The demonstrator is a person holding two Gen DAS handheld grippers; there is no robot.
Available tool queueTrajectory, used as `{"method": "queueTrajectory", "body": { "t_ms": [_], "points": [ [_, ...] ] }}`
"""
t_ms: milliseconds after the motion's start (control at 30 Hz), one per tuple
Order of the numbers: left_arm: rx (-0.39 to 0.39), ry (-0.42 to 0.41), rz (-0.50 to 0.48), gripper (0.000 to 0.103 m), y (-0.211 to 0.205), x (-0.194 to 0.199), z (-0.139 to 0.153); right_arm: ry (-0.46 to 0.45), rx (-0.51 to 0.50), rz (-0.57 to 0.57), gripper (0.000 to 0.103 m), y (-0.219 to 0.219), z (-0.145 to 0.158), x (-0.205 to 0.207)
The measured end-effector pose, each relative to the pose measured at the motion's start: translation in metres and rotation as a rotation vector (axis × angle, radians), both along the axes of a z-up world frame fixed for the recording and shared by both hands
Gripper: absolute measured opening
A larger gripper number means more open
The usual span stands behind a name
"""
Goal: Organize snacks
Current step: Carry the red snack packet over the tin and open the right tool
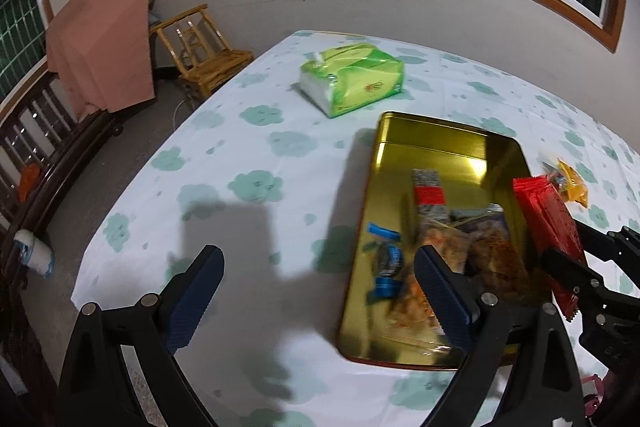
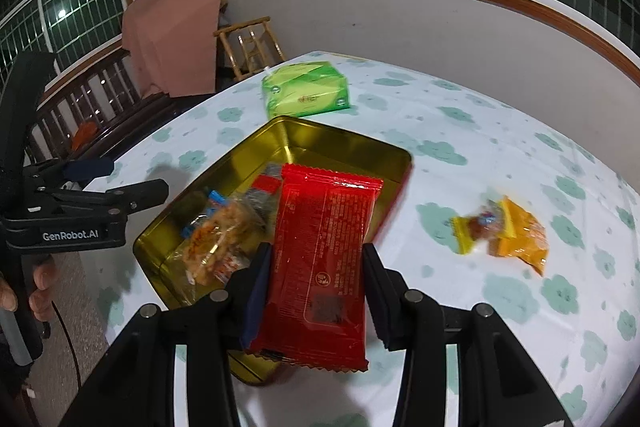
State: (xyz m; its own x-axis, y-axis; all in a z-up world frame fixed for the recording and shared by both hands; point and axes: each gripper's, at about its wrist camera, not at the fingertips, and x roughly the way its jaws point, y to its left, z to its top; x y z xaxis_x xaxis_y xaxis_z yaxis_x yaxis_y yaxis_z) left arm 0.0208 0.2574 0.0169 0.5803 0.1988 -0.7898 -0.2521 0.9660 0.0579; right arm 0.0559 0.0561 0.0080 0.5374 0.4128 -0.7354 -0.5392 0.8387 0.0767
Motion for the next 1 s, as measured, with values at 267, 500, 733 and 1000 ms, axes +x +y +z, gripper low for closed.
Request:
{"method": "queueTrajectory", "body": {
  "t_ms": [267,500,733,1000],
  "points": [
    [-0.002,0.008,0.049,0.095,0.019,-0.01,-0.001,0.01,-0.025,0.015,0.044,0.02,-0.01,0.007],
    [-0.006,0.011,0.069,0.095,0.025,-0.018,-0.002,0.026,-0.044,0.015,0.044,0.029,-0.021,0.012],
    [0.0,0.021,0.086,0.095,0.029,-0.027,-0.004,0.023,-0.057,0.014,0.044,0.036,-0.026,0.015],
    [0.0,0.026,0.094,0.095,0.029,-0.032,-0.005,0.023,-0.078,0.004,0.044,0.044,-0.033,0.022]
  ]
}}
